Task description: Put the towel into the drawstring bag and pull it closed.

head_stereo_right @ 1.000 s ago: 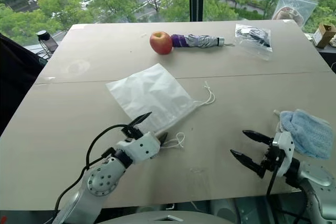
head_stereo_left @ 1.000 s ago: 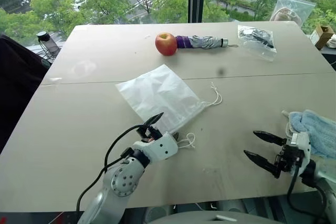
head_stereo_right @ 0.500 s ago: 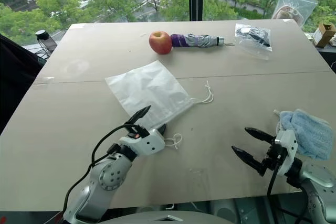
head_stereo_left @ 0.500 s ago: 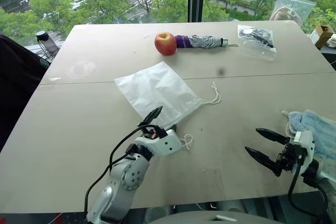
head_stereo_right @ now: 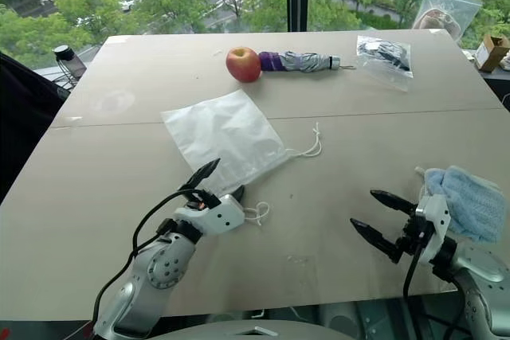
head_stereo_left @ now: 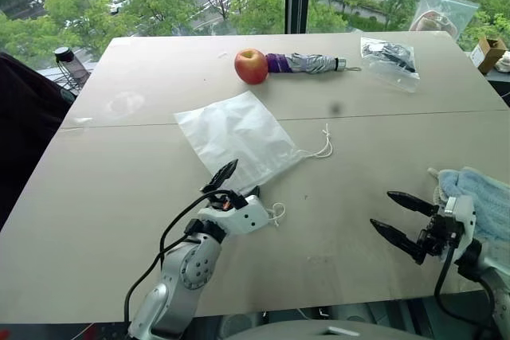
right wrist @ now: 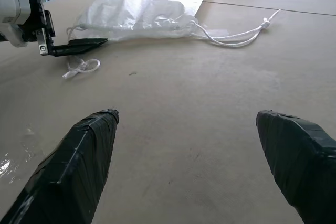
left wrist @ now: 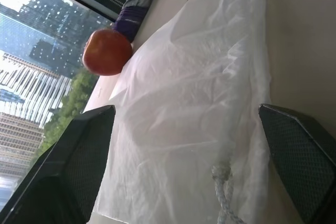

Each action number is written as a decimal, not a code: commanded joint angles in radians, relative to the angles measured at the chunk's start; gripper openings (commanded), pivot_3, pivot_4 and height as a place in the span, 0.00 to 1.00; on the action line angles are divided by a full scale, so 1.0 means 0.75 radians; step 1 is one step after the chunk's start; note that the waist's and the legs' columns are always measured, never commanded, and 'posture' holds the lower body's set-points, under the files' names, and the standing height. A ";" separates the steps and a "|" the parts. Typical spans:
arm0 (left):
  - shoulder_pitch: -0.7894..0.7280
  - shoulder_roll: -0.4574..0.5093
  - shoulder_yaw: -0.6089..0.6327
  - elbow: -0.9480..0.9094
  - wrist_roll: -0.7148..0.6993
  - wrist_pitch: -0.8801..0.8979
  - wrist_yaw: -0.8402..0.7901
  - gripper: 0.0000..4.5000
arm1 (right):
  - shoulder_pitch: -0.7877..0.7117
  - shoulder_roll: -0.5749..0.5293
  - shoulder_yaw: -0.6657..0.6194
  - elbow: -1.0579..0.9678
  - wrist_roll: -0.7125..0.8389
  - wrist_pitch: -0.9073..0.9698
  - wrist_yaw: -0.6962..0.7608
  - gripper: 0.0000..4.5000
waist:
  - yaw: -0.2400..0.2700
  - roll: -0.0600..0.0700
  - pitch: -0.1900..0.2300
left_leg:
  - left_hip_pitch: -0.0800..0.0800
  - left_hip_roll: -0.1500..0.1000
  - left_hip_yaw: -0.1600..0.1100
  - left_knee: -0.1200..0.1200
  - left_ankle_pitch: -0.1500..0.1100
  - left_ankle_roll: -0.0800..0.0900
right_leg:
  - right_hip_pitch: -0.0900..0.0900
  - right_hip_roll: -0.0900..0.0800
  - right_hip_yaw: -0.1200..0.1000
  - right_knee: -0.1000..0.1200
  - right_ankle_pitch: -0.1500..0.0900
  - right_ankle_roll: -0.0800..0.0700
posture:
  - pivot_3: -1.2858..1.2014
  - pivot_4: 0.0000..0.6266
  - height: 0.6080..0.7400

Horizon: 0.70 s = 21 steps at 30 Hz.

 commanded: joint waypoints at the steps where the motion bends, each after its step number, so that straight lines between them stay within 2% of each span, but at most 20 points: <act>1: -0.008 -0.009 0.044 -0.033 0.027 -0.002 0.031 1.00 | -0.004 0.008 -0.012 -0.019 0.003 -0.024 0.007 0.99 | 0.000 0.000 0.000 | 0.000 0.000 0.000 0.000 0.000 0.000 | 0.000 0.000 0.000 0.000 0.000 0.000 | 0.52 0.24 1.00; 12: -0.101 -0.028 0.108 0.031 0.018 0.015 0.032 1.00 | -0.022 0.046 -0.007 -0.023 -0.014 -0.036 -0.002 0.99 | 0.000 0.000 0.000 | 0.000 0.000 0.000 0.000 0.000 0.000 | 0.000 0.000 0.000 0.000 0.000 0.000 | 0.52 0.24 1.00; 20: -0.188 -0.003 0.133 0.151 -0.064 0.016 -0.043 1.00 | -0.061 0.089 -0.007 -0.035 0.005 -0.048 -0.008 0.99 | 0.000 0.000 0.000 | 0.001 0.000 0.000 0.002 0.000 0.000 | 0.000 0.001 0.000 0.003 0.000 0.000 | 0.52 0.24 1.00; 21: -0.196 -0.002 0.135 0.157 -0.070 0.015 -0.046 0.95 | -0.062 0.094 -0.008 -0.037 0.010 -0.048 -0.007 1.00 | 0.000 0.000 0.000 | 0.001 0.000 0.000 0.002 0.000 0.000 | 0.000 0.001 0.000 0.004 0.000 0.000 | 0.52 0.24 1.00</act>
